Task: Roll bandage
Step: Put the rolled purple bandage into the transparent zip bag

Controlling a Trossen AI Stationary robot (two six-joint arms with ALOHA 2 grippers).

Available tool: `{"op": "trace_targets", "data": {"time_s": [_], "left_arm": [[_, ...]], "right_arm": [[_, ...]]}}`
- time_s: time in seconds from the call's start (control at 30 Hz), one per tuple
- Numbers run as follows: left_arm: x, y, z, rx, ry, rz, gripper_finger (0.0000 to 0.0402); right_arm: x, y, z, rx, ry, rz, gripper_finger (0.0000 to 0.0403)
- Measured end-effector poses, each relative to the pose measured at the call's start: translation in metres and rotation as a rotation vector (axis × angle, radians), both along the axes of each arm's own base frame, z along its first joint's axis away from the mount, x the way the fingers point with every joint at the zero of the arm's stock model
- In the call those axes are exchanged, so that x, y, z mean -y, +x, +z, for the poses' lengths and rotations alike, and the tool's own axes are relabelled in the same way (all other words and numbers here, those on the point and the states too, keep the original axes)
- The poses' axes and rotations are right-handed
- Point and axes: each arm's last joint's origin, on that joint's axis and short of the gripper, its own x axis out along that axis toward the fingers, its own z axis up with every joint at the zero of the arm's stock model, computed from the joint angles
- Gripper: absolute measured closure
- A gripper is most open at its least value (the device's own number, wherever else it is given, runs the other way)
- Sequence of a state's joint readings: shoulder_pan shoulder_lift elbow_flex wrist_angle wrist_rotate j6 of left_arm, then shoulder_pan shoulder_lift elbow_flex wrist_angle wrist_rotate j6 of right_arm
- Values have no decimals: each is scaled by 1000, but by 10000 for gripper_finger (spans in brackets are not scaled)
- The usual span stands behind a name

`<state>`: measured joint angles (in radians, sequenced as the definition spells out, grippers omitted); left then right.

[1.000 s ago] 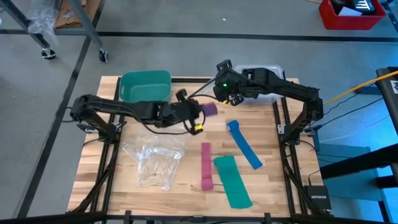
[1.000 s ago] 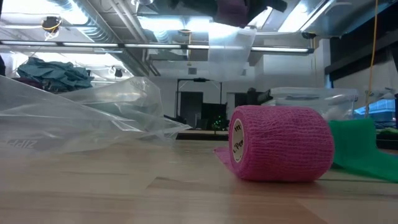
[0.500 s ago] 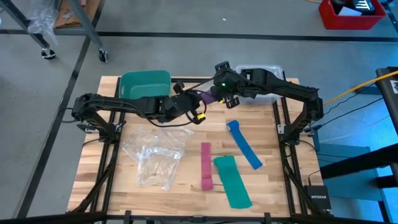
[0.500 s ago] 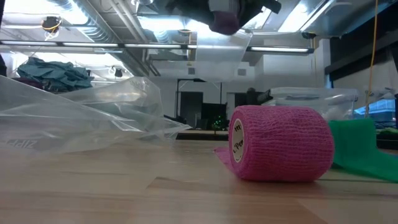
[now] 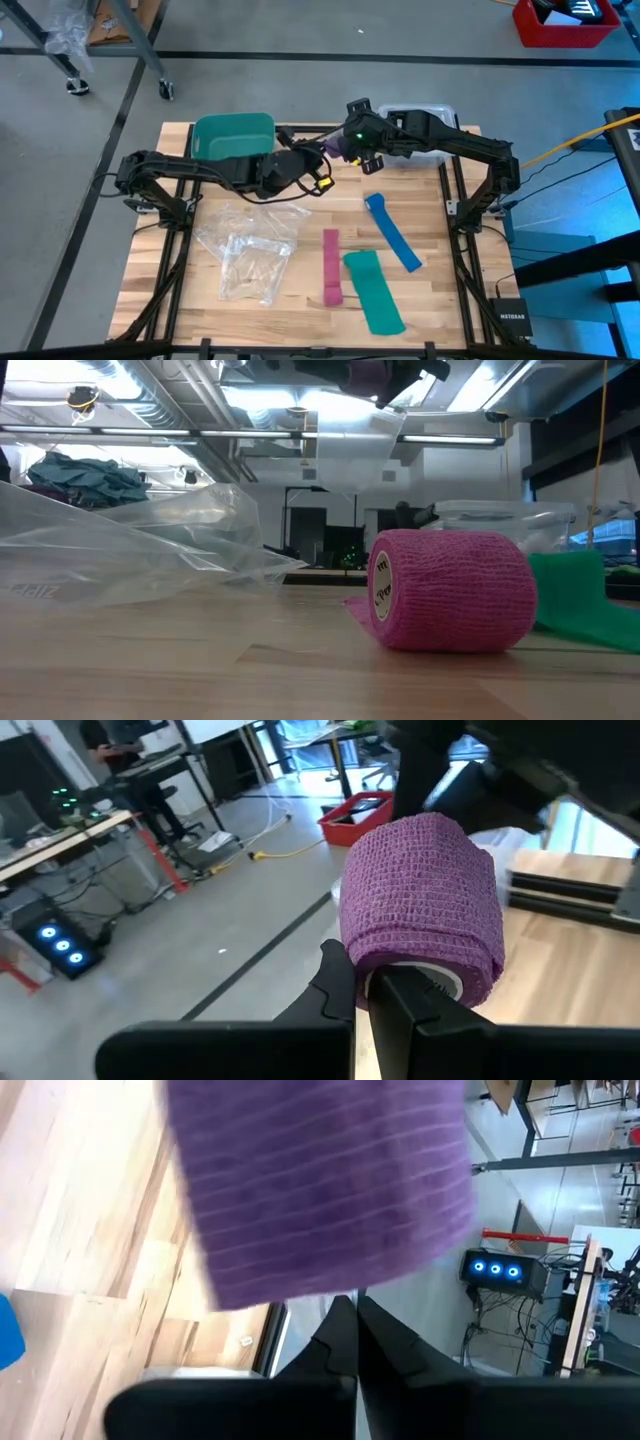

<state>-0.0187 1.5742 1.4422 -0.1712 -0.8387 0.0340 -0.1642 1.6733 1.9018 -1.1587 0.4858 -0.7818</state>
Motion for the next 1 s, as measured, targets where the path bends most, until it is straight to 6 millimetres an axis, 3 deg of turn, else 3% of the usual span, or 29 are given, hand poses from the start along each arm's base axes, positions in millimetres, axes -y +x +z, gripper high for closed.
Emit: {"op": "trace_targets", "data": {"time_s": [0.4,1.0], "left_arm": [[-9,-5,-7,-53,-12,92,401],[-6,-6,-13,-103,-55,41,401]], "right_arm": [[-1,1,0,31,44,-6,402],[-1,9,5,154,89,2,402]]}}
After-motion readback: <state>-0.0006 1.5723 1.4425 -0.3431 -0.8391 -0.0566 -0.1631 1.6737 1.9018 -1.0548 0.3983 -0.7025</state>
